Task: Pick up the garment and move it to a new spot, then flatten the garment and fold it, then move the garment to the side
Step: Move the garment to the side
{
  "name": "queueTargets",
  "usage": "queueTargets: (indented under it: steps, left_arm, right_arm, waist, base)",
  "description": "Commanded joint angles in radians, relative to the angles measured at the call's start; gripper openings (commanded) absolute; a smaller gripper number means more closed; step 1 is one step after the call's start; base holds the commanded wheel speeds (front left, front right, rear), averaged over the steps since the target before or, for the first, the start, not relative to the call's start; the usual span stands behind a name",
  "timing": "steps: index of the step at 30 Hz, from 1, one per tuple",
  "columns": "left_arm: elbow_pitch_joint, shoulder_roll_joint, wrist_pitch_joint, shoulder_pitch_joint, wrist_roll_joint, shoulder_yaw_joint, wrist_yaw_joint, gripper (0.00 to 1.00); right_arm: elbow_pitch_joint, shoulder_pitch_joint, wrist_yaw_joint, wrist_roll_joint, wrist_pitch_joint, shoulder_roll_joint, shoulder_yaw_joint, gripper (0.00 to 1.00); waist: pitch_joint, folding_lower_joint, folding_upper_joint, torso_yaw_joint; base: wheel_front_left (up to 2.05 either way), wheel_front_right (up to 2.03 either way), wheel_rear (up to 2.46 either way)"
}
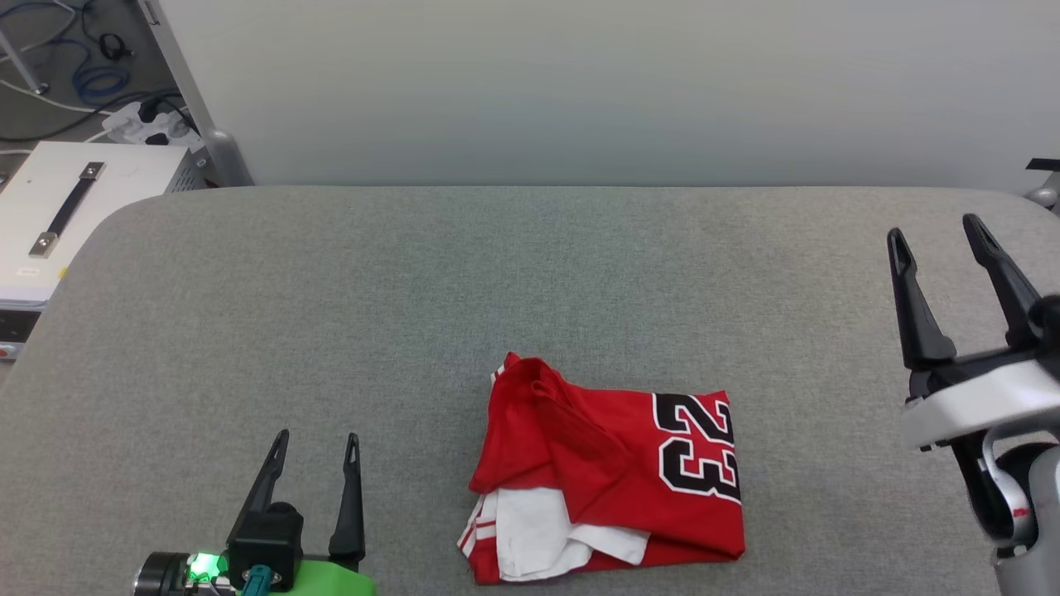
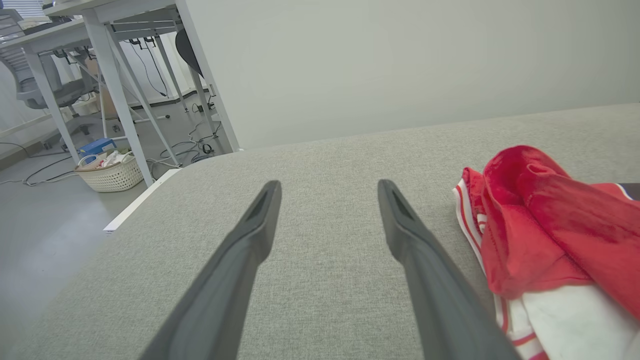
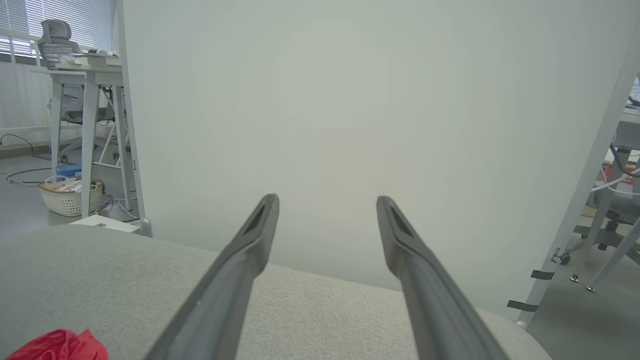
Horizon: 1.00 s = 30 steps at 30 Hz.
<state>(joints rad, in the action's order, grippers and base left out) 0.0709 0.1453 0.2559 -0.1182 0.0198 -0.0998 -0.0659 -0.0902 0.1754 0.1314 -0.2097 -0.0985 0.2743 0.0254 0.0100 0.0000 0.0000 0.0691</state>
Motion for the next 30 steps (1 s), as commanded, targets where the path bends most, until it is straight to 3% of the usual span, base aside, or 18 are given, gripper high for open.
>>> queueTargets:
  steps: [1, 9, 12, 13, 15, 22, 30]
  left_arm:
    - [-0.002, -0.002, 0.006, 0.016, 0.003, 0.0, 0.003, 1.0]
    - [-0.007, -0.006, 0.006, 0.032, 0.005, 0.006, 0.002, 1.0]
    - [-0.008, -0.008, 0.006, 0.042, 0.004, 0.006, 0.003, 1.0]
    - [-0.009, -0.01, 0.006, 0.055, 0.003, 0.005, 0.005, 1.0]
    - [-0.01, -0.011, 0.006, 0.062, 0.003, 0.006, 0.004, 1.0]
    - [-0.015, -0.018, 0.006, 0.089, 0.002, 0.007, 0.005, 1.0]
    - [-0.015, -0.027, 0.006, 0.125, 0.0, -0.001, 0.01, 1.0]
  right_arm:
    - [0.008, 0.038, -0.001, -0.031, 0.045, 0.024, 0.03, 1.0]
    - [0.061, 0.187, -0.001, -0.256, 0.427, 0.148, 0.229, 1.0]
    - [0.094, 0.207, -0.001, -0.336, 0.552, 0.177, 0.292, 1.0]
    - [0.127, 0.214, -0.001, -0.414, 0.661, 0.209, 0.353, 1.0]
    - [0.147, 0.211, -0.001, -0.46, 0.726, 0.226, 0.392, 1.0]
    - [0.2, 0.2, -0.001, -0.557, 0.82, 0.234, 0.48, 1.0]
    - [0.305, 0.213, -0.001, -0.583, 0.82, 0.206, 0.537, 1.0]
  waist:
    - [-0.014, 0.0, 0.0, 0.01]
    - [-0.048, 0.0, 0.0, 0.023]
    - [-0.062, 0.0, 0.0, 0.027]
    - [-0.077, 0.0, 0.0, 0.034]
    - [-0.088, 0.0, 0.0, 0.038]
    - [-0.137, 0.0, 0.0, 0.052]
    - [-0.197, 0.0, 0.0, 0.073]
  base:
    - [0.0, 0.0, 0.0]
    - [0.0, 0.0, 0.0]
    - [0.0, 0.0, 0.0]
    - [0.0, 0.0, 0.0]
    - [0.0, 0.0, 0.0]
    - [0.0, 0.0, 0.0]
    - [0.0, 0.0, 0.0]
